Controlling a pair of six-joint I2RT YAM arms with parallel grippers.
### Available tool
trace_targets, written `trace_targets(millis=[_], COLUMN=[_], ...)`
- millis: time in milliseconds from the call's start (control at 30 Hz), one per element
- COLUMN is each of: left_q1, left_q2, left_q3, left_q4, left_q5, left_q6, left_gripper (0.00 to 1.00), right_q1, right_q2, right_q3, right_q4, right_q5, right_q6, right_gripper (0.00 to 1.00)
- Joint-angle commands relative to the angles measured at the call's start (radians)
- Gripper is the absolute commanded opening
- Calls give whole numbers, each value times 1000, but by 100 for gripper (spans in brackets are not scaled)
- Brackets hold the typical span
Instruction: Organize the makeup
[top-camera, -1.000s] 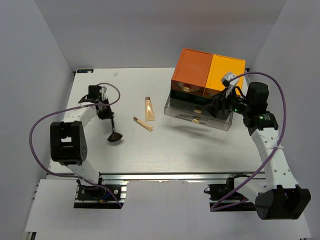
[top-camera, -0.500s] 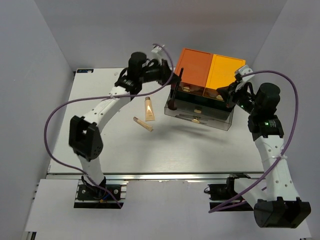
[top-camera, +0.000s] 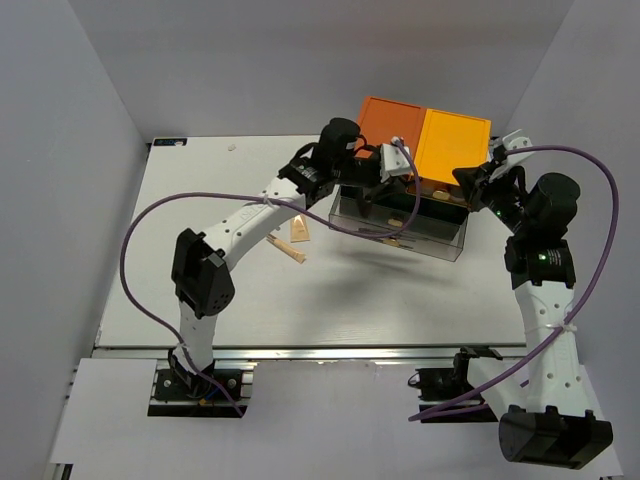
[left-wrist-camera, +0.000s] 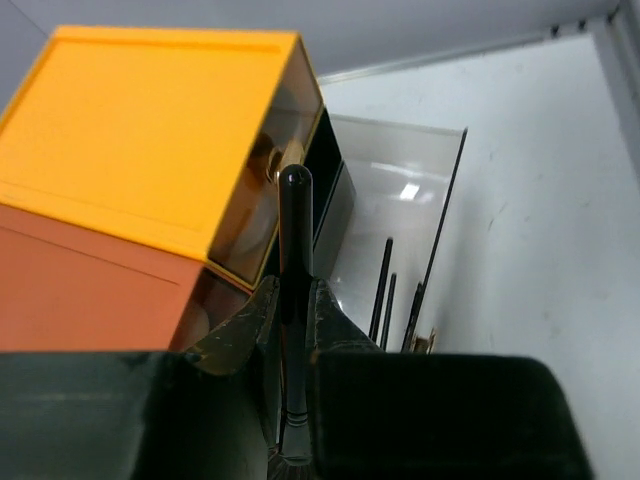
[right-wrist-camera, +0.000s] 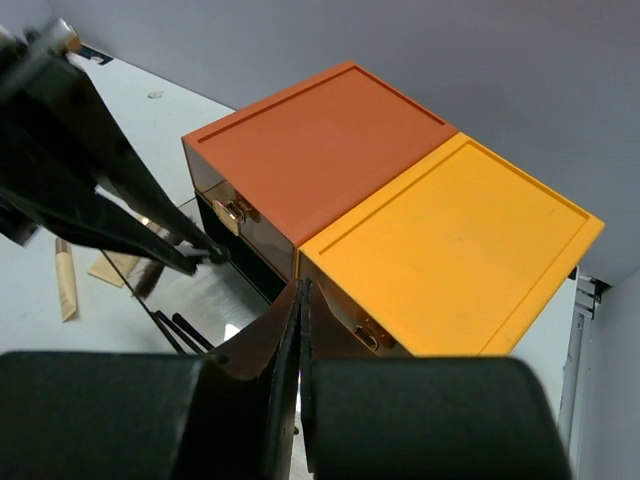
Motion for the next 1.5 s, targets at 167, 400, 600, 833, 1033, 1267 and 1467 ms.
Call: trace_targets(millis=[167, 400, 600, 833, 1033, 1267, 1467], left_q1=[-8, -20, -8, 81, 267, 365, 357], left_q2=[38, 56, 6, -158, -463, -784, -777], left_q3=[-23, -6, 62, -5, -436, -1050, -1173], left_q4=[-49, -18, 51, 109, 255, 489, 493], left_q5=[-140, -191, -243, -491, -533, -712, -669], left_q6=[199, 164, -121, -632, -1058, -1519, -1620], left_gripper=[16, 83, 98, 98, 98, 88, 86], right_q1=[-6, -8, -8, 151, 461, 541, 544], right_q2=[-4, -16, 9, 247, 280, 468, 470], right_q3=[-32, -43, 15, 160, -48, -27, -113], right_q4=[18, -69, -412, -1056, -649, -309, -19], right_q5=[-165, -338, -569, -417, 61, 476, 673], right_q6=[-29, -199, -599, -1259, -979, -655, -613], right_gripper=[37, 70, 14, 0, 0, 0, 0])
